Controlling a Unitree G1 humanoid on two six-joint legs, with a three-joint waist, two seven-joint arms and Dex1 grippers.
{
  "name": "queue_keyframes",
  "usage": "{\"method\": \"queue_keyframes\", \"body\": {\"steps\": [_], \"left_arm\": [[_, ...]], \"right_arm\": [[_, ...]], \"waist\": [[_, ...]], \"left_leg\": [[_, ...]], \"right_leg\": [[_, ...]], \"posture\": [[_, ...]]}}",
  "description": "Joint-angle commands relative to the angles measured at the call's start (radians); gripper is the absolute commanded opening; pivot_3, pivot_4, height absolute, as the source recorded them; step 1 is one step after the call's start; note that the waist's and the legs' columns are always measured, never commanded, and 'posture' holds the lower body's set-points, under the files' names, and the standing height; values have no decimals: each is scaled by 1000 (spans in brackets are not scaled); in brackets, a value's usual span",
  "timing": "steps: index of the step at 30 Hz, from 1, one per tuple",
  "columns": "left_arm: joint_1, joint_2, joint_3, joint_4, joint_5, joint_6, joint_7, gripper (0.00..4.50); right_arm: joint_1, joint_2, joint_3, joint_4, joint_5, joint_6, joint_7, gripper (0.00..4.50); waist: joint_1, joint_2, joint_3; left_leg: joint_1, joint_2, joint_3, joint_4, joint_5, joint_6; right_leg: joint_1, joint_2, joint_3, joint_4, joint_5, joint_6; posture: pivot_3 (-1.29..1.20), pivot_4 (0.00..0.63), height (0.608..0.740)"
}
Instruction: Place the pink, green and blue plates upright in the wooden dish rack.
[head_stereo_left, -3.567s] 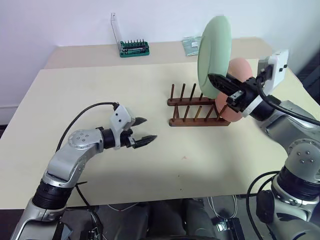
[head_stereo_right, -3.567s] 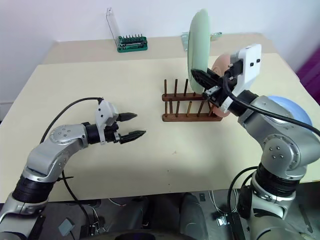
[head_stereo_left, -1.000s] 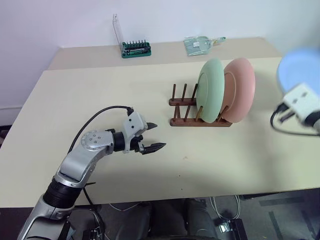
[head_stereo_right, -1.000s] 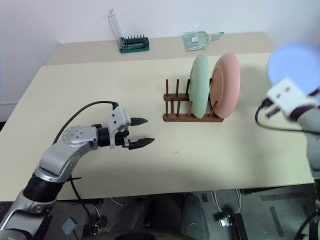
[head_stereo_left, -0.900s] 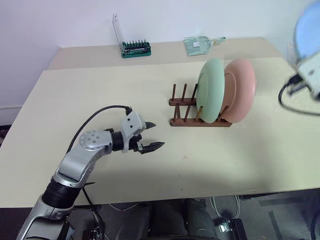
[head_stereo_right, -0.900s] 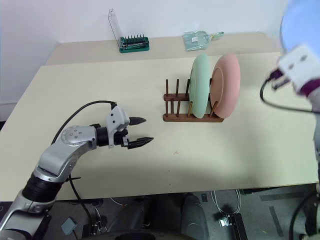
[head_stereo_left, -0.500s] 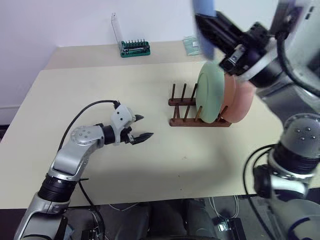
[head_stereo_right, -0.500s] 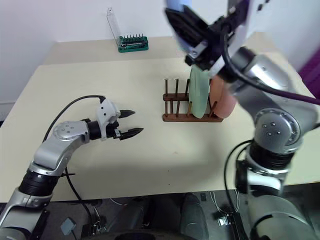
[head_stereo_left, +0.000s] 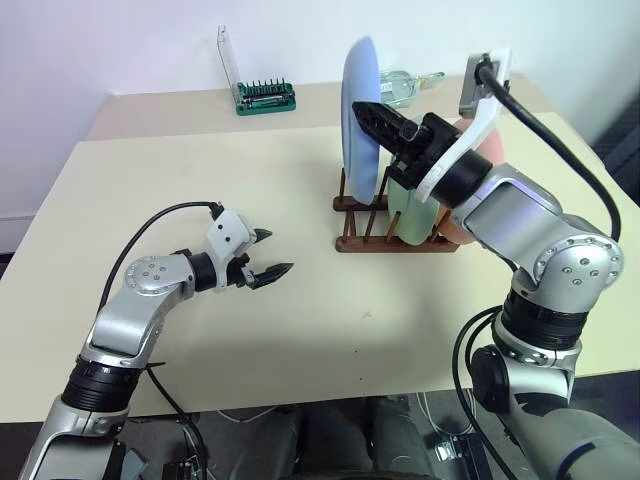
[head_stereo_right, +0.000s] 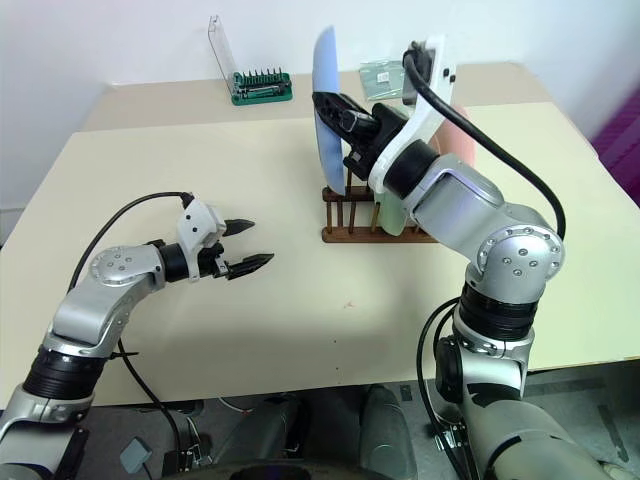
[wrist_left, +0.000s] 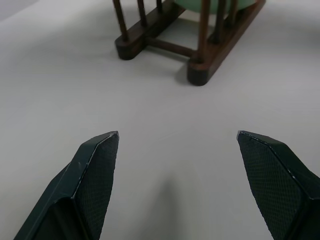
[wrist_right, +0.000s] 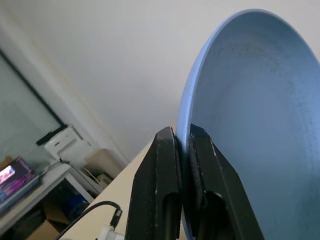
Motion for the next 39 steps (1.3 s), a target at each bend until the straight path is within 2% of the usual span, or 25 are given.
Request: {"method": "queue_keyframes", "body": {"steps": [1,6,9,11,14,16,19,22,24,26,28,31,33,35,39], "left_arm": [[-10,-1,11,-33,-10,5,-2,3894],[-16,-2,8,-31,-11,6,-7,3894],[-19,-5,5,-32,-9,8,-5,3894],[-18,-6,6,-34,-8,10,-6,3894],[-18,-6,7,-37,-9,12,-8,3894],[-19,-6,7,-37,-9,13,-9,3894],[-18,-6,10,-42,-11,18,-8,3894],[-20,-8,9,-45,-13,24,-6,3894],[-19,-7,8,-42,-11,21,-7,3894],[-15,-2,12,-26,-9,13,-14,3894],[-12,1,12,-8,-4,2,-16,3894],[-7,-3,10,9,7,-9,-10,3894],[-8,-9,22,47,13,-24,-5,3894],[-1,-23,19,54,25,-31,16,3894],[8,-41,63,146,34,-87,47,3894]], "right_arm": [[4,11,-1,3,89,-40,-69,44],[33,4,20,44,99,-61,-120,44],[32,-10,31,55,68,-69,-95,1047],[29,-14,33,55,60,-76,-86,2029],[4,-88,67,30,-58,-71,-2,3540],[-8,-154,105,2,-146,-65,73,3540],[-14,-336,194,-105,-358,-102,275,3540],[44,-472,179,-196,-469,-189,478,3540],[149,-533,53,-247,-442,-231,603,3540],[363,-600,-225,-264,-307,-185,762,3540],[577,-629,-440,-270,-307,-174,891,3540],[792,-624,-605,-261,-320,-171,986,3540],[940,-592,-660,-268,-370,-189,1056,3540],[1050,-578,-674,-248,-452,-231,1117,3540],[1094,-561,-475,-152,-752,-398,1058,3540]], "waist": [[-1,0,0],[-14,0,0],[-15,0,0],[-15,0,0],[-15,0,0],[-13,0,0],[-13,0,0],[-12,0,0],[-12,-1,0],[10,-2,0],[20,-1,0],[20,-1,-1],[16,-1,-1],[16,-1,-1],[4,-1,-2]], "left_leg": [[0,0,0,0,0,0],[0,0,0,0,0,0],[0,0,0,0,0,0],[0,0,0,0,0,0],[0,0,0,0,0,0],[0,0,1,0,0,0],[-1,0,1,0,0,1],[-2,0,2,0,-1,1],[-1,0,2,0,-1,2],[-1,0,1,0,-1,2],[-1,0,0,0,-3,5],[0,0,3,0,-5,9],[1,1,3,0,-6,10],[2,2,3,0,-6,10],[4,2,6,0,-6,11]], "right_leg": [[0,0,0,0,0,0],[0,0,0,0,0,0],[0,0,0,0,0,0],[0,0,0,0,0,0],[0,0,0,0,0,0],[0,0,0,0,0,0],[-1,0,0,0,0,0],[-2,0,0,-1,0,1],[-1,0,0,-2,0,1],[1,0,-1,-3,0,1],[5,0,-2,-8,0,2],[6,0,-1,-12,3,4],[7,0,0,-13,4,5],[9,1,-1,-13,4,4],[9,1,0,-14,4,5]], "posture": [[0,150,735],[0,150,735],[0,150,735],[0,150,735],[0,150,735],[0,150,735],[0,150,735],[0,150,735],[0,150,735],[0,150,735],[0,150,735],[0,150,735],[0,150,735],[0,150,735],[0,150,735]]}}
